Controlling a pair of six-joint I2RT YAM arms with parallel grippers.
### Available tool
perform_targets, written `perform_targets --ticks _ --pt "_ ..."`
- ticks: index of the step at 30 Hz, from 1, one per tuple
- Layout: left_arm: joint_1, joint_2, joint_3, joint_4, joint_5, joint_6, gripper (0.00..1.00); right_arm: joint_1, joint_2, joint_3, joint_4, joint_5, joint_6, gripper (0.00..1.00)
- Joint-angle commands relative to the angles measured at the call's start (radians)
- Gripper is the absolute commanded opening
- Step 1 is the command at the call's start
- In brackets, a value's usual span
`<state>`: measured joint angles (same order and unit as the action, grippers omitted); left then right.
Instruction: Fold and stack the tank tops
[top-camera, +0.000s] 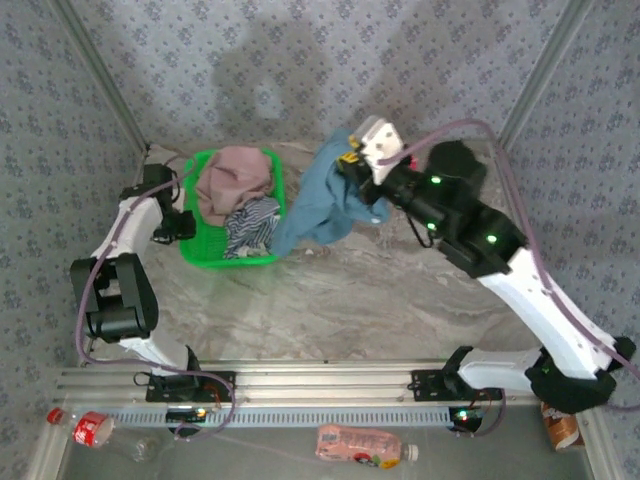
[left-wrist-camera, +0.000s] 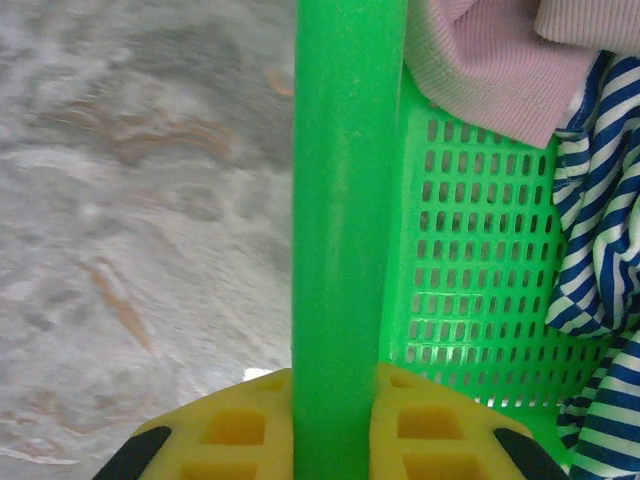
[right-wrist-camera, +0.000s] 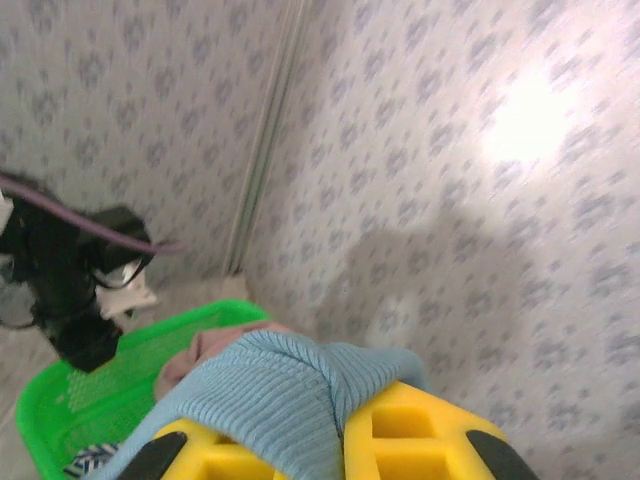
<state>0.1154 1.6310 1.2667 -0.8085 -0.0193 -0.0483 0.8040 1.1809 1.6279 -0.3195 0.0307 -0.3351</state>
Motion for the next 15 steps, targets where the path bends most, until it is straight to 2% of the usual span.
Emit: perform_targets --ticks 1,3,5,8,10,15 --pt "0.045 0.047 0.075 0.016 -0.082 0.032 0.04 -0.015 -0.046 0.058 -0.049 -0.003 -0.031 0.03" --pt "0.075 0.084 0.117 0.002 -0.110 0.025 0.04 -0.028 -0.069 0.047 -0.074 -0.016 -0.014 0.03" --pt "0.118 0.125 0.166 -0.016 -0.086 -0.010 0.05 -0.043 -0.090 -0.004 -0.087 -0.020 0.024 0.04" --pt "0.138 0.164 0.206 -0.004 -0.106 -0.021 0.05 -0.062 -0.115 -0.095 -0.087 -0.034 0.090 0.04" --pt "0.139 0.199 0.255 -0.019 -0.130 0.029 0.08 -0.075 -0.126 -0.161 -0.060 -0.054 0.140 0.04" --pt "0.171 0.288 0.344 -0.037 -0.244 0.153 0.04 -0.091 -0.120 -0.304 0.002 -0.093 0.223 0.05"
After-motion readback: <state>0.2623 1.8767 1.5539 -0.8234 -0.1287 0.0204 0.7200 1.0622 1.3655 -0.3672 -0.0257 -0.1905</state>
